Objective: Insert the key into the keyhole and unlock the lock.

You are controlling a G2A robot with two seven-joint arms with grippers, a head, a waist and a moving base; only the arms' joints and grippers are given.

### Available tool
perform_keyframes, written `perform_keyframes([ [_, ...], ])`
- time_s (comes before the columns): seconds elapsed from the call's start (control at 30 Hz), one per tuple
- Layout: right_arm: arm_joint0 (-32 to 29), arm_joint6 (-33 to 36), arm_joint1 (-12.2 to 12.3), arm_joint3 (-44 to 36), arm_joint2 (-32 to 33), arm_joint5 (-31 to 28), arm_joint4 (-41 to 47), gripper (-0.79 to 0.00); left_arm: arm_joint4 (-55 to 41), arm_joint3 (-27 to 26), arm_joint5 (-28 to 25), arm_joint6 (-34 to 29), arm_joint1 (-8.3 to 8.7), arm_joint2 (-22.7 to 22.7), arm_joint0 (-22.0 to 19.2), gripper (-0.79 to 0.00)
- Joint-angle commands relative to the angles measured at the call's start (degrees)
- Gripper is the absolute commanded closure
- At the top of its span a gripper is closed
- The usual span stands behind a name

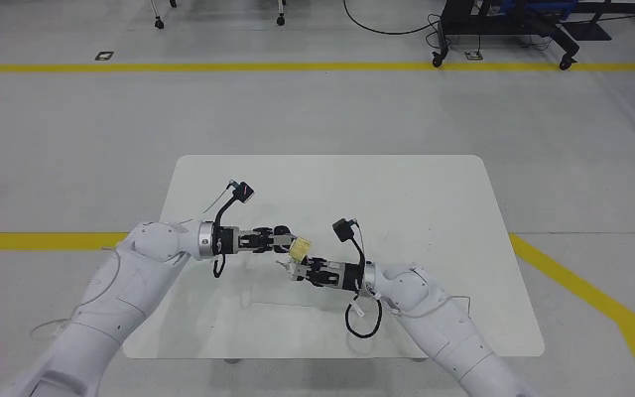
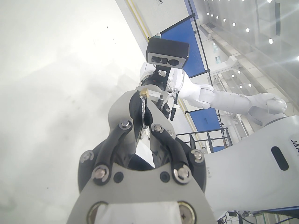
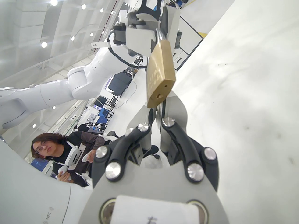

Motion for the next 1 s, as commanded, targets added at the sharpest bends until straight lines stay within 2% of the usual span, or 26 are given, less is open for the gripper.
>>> perform_keyframes([
  [0.0,-0.2,0.0,0.1,-0.1,0.4,-0.1,0.2,0.000,-0.1,-0.2,-0.2,0.2,0.39,0.3,0.0,0.000],
  [0.33,-0.7,-0.2,0.3,-0.4,1.8,0.7,1.0,0.000,-0.6,-0.6,-2.0,2.0,1.88,1.5,-0.4,0.000],
  [0.67,-1.0,2.1,0.5,-0.8,2.6,0.9,2.3,0.000,-0.2,3.4,-7.9,8.0,2.89,0.4,-0.5,0.000],
  [0.8,-1.3,3.9,0.3,-1.8,1.4,0.4,3.1,0.000,-0.8,4.2,-9.1,9.1,2.76,-0.1,0.0,0.000],
  [0.97,-0.2,3.6,-0.6,-0.4,-0.3,0.7,3.0,0.000,1.0,2.1,-8.5,8.6,2.37,0.8,0.1,0.000],
])
